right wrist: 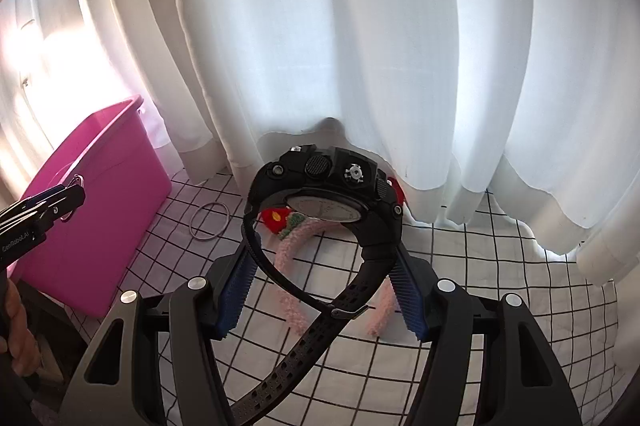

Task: Organize jewelry
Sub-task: 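Carry the watch in the right tool and bangle in the left tool over the tub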

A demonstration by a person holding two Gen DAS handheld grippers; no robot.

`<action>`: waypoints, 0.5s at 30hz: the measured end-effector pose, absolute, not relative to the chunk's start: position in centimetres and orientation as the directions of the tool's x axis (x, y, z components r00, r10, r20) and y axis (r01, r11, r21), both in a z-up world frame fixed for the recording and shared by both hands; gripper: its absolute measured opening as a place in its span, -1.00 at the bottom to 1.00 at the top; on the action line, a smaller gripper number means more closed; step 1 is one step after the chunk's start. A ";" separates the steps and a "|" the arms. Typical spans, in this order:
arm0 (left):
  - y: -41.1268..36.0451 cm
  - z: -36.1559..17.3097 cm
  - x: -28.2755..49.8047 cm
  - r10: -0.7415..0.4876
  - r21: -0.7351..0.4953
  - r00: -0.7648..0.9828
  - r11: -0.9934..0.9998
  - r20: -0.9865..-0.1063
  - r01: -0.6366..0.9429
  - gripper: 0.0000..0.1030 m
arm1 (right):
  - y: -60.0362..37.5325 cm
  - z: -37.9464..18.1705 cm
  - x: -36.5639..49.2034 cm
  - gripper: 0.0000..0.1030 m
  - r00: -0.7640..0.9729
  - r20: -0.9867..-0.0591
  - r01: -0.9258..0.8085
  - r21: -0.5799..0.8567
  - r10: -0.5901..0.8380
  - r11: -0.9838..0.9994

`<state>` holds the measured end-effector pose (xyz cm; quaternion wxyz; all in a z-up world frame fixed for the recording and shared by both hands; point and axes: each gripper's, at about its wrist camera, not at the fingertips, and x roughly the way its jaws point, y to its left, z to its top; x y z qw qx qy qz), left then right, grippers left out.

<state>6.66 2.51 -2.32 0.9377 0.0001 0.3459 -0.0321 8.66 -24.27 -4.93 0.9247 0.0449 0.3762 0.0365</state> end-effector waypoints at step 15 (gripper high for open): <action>16.3 1.7 6.8 0.125 -0.012 0.767 0.985 -0.629 -0.171 -0.04 | -6.1 2.3 14.4 0.19 0.702 -0.597 -0.377 0.153 0.389 0.914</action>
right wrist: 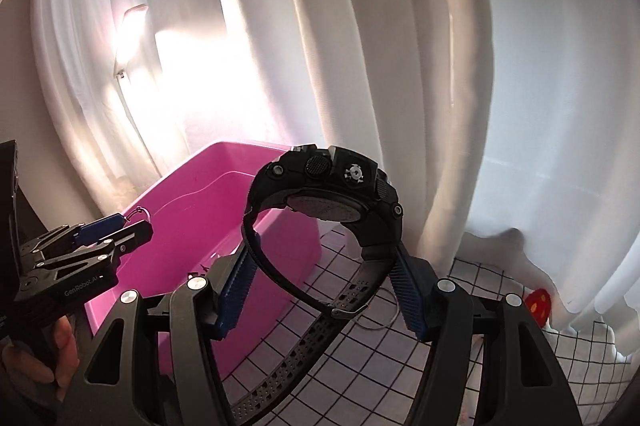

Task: Organize jewelry
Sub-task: 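Carry the watch in the right tool and bangle in the left tool over the tub, then open the right tool to drop the watch while the left tool drops the bangle into the tub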

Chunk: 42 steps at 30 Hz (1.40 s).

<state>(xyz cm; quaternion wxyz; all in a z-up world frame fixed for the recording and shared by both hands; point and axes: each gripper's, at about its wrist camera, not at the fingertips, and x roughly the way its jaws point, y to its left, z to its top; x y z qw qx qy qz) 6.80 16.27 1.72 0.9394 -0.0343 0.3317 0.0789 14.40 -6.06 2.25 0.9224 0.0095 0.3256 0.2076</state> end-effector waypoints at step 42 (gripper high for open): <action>28.3 -2.8 7.5 0.169 -0.070 0.618 0.937 -0.768 -0.344 0.57 | 11.6 -1.3 20.3 0.21 0.517 -0.812 -0.463 0.001 0.271 0.886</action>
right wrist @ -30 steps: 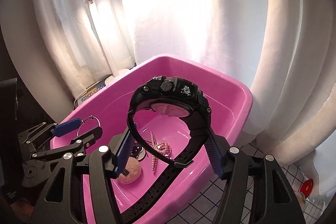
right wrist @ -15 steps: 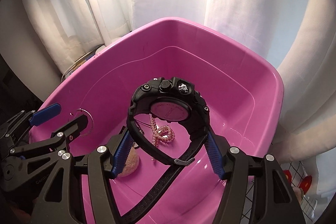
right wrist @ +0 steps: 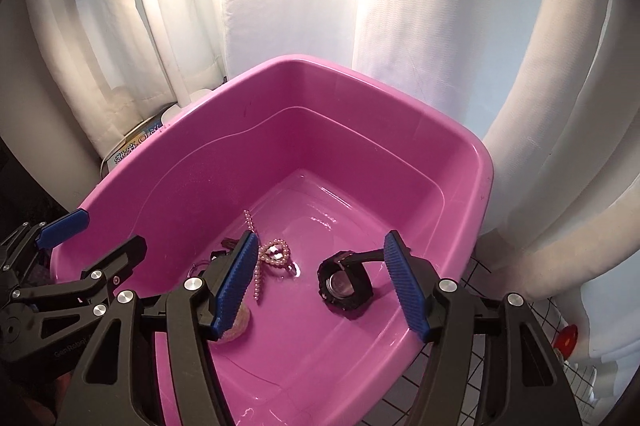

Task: Organize jewelry
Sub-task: 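Open the right tool to drop the watch while the left tool drops the bangle into the tub, then move both tools from the tub to the pink headband and silver ring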

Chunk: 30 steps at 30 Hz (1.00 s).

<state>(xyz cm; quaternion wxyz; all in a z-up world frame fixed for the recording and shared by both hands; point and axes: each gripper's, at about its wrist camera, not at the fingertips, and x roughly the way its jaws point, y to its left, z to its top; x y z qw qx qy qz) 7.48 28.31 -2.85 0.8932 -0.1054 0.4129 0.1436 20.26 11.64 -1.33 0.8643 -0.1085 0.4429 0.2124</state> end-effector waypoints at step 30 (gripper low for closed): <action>5.2 1.6 5.7 -0.204 -0.120 0.722 0.979 -0.660 0.167 0.78 | -17.4 -2.7 7.8 0.21 0.623 -0.782 0.105 0.101 0.014 0.989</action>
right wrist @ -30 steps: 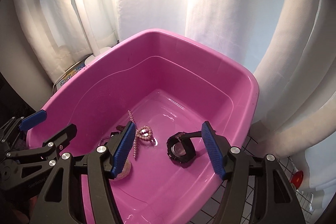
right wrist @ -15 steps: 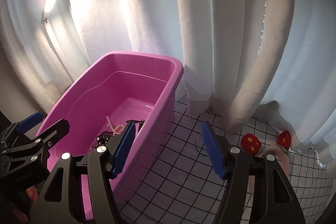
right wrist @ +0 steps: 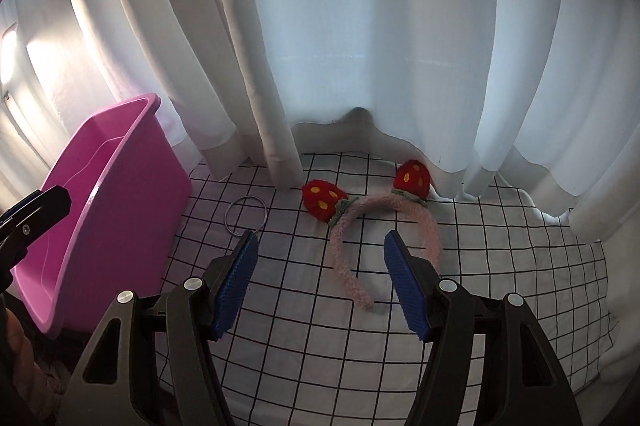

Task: Organize jewelry
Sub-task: 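Move both tools from the tub to the pink headband and silver ring, then grasp the pink strawberry headband with the right tool while the left tool grasps the silver ring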

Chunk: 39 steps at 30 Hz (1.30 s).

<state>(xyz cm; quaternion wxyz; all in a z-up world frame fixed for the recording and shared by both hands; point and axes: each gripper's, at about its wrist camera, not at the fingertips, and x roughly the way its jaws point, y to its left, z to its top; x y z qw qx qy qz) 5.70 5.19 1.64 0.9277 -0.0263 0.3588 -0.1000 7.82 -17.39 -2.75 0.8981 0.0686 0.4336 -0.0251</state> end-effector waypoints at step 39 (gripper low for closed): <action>0.0 -16.9 18.6 -0.049 -0.045 0.489 0.999 -0.871 0.021 0.78 | -18.3 -20.9 16.0 0.21 0.395 -0.915 0.070 0.116 0.079 0.991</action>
